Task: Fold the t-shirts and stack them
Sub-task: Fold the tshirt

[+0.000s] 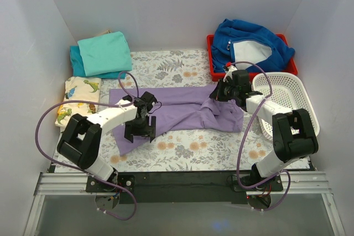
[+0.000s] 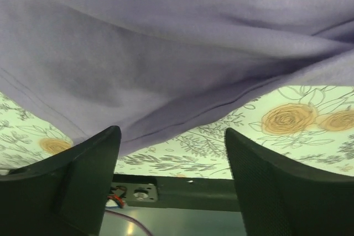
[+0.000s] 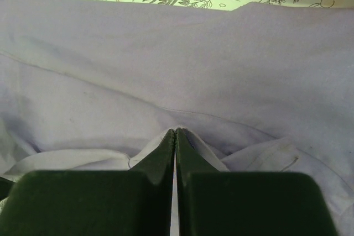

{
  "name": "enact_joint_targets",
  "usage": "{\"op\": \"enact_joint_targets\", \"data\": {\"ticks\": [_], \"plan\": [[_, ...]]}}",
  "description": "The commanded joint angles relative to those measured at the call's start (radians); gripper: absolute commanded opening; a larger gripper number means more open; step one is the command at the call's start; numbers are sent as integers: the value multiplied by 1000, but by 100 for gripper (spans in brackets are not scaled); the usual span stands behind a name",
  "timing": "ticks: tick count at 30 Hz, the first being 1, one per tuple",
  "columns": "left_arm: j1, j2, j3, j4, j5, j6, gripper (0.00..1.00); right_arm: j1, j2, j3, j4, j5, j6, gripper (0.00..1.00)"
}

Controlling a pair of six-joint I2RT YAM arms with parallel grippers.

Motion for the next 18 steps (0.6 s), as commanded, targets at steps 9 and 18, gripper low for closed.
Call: {"op": "enact_joint_targets", "data": {"ticks": [9,18], "plan": [[-8,49,18,-30,-78,-28,0,-4,-9,30,12,-8,-15,1],[-12,154,201,-211,-175,-52,0,-4,-63,-5,-20,-20,-24,1]]}}
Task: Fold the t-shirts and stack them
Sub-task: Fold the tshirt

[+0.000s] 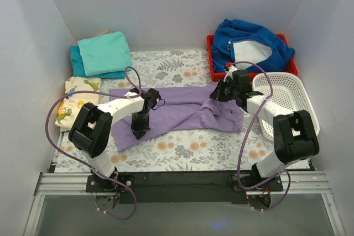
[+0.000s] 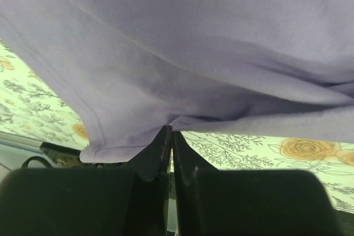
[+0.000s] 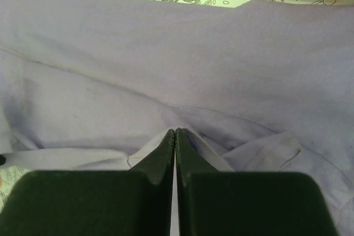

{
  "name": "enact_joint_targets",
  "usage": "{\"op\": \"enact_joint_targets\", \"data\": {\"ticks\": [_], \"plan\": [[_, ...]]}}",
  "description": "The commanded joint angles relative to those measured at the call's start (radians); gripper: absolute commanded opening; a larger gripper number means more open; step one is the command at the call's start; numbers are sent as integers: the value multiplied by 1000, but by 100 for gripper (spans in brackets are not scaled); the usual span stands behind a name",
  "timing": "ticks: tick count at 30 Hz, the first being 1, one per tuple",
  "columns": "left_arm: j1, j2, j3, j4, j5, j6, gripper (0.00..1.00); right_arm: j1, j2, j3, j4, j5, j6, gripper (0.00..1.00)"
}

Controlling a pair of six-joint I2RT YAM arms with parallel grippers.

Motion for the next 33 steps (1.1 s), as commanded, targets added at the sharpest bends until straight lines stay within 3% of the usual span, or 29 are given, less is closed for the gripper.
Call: {"op": "enact_joint_targets", "data": {"ticks": [1,15,19,27,33], "plan": [[-5,5,99,-98,-76,-12,0,-4,-56,-7,-9,-16,-25,1],[-7,181,346,-247,13,50,0,-6,-53,52,-155,13,-125,1],[15,198,412,-275,-22,35,0,-10,-56,69,-161,19,-133,1],[98,215,400,-241,-261,-74,0,-16,-25,111,-162,-10,-133,1],[161,148,331,-141,-222,-65,0,-21,-5,114,-167,-17,-134,1]]}}
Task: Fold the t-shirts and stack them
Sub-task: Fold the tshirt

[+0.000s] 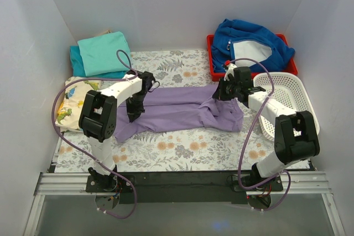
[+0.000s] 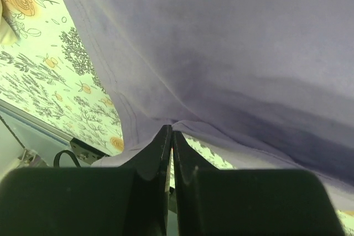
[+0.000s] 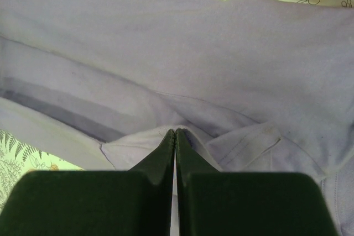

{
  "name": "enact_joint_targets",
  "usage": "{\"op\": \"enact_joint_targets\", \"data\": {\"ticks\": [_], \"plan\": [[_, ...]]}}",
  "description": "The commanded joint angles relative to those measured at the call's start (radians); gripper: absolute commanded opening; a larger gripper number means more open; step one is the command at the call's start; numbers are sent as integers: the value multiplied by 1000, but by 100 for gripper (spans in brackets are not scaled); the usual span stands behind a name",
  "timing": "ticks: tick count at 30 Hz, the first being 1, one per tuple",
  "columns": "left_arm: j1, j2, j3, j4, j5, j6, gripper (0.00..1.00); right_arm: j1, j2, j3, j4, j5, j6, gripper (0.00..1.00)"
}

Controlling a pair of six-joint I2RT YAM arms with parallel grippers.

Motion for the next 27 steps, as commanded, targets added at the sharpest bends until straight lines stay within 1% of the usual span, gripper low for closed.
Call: {"op": "enact_joint_targets", "data": {"ticks": [1,5,7,8,12,16,17,20,21,27], "plan": [[28,-83,-40,49,-31,-9,0,-9,14,35,-1,-14,-13,1],[29,-60,-86,63,-71,17,0,-10,20,35,-19,29,-18,1],[29,-38,-92,67,-112,36,0,-12,6,23,-28,101,-18,1],[29,-32,-88,67,-164,37,0,-13,-2,16,-27,119,-19,1],[29,-38,-46,89,-232,66,0,-18,-18,13,-37,220,-36,1],[29,-37,12,142,-245,131,0,-19,-31,12,-40,274,-45,1],[29,-32,30,153,-240,166,0,-21,-31,10,-40,283,-47,1],[29,11,56,181,-223,238,0,-23,-31,10,-47,293,-53,1],[28,24,60,190,-220,255,0,-24,-32,10,-50,319,-55,1],[28,104,70,201,-246,259,0,-26,-23,16,-73,317,-75,1]]}}
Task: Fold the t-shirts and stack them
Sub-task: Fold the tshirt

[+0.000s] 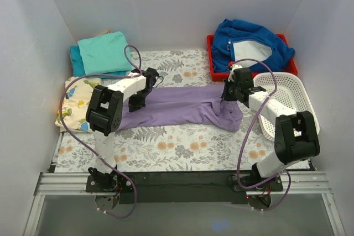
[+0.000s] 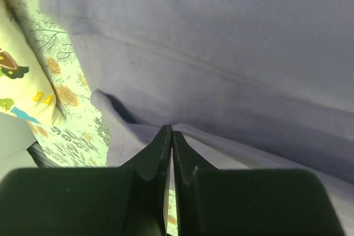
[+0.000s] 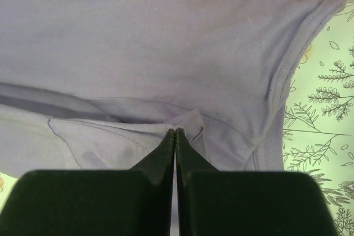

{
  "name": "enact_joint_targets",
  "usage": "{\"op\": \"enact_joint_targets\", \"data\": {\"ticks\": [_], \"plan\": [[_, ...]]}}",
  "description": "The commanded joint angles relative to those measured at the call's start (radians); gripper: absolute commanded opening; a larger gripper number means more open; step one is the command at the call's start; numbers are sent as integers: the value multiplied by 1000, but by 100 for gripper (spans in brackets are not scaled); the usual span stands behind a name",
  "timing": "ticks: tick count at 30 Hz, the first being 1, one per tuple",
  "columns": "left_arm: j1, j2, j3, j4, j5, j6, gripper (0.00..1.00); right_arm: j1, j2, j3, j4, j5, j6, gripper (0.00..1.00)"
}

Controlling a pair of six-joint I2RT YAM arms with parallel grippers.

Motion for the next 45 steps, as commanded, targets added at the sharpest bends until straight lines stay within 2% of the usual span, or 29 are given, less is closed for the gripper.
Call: {"op": "enact_joint_targets", "data": {"ticks": [1,2,3,4,5,6,7,8,11,16,18,20,21,24,26,30,38,41,45], "plan": [[5,21,10,1,-79,32,0,-18,-23,18,-15,55,-38,1],[5,27,8,-4,-108,20,7,-18,-20,22,-19,55,-38,1],[6,32,10,-11,-121,12,19,-18,-18,24,-20,58,-39,3],[3,30,11,-27,-150,-14,23,-18,-17,27,-23,67,-41,9],[0,27,13,-39,-197,-43,28,-18,-20,29,-26,75,-42,21],[0,22,16,-51,-266,-68,57,-18,-26,27,-28,96,-41,32],[0,9,23,-76,-297,-107,66,-19,-37,26,-28,105,-42,46],[0,1,37,-89,-344,-128,68,-18,-43,26,-28,124,-42,58],[0,-54,62,-90,-360,-157,70,-18,-69,29,-29,154,-50,62],[-17,-157,34,-38,-258,-132,70,-18,-149,32,-72,152,-52,62],[-31,-179,-16,-5,-212,-106,70,-20,-173,38,-101,90,-56,64],[-43,-198,-55,45,-117,-96,70,-21,-173,44,-159,44,-56,64],[-46,-203,-85,59,-69,-97,70,-21,-173,39,-172,-27,-56,63],[-49,-229,-141,120,109,-106,70,-20,-196,0,-203,-75,-20,60],[-48,-261,-210,188,213,-109,70,-20,-213,-60,-206,-59,-3,59],[-32,-283,-312,291,319,-151,71,-20,-259,-134,-213,-28,-1,59],[37,-306,-412,335,301,-178,72,-20,-279,-200,-236,-134,-4,48],[58,-320,-421,335,290,-169,72,-20,-261,-209,-249,-112,7,48],[61,-338,-432,322,270,-160,72,-20,-279,-215,-272,30,14,57]]}}
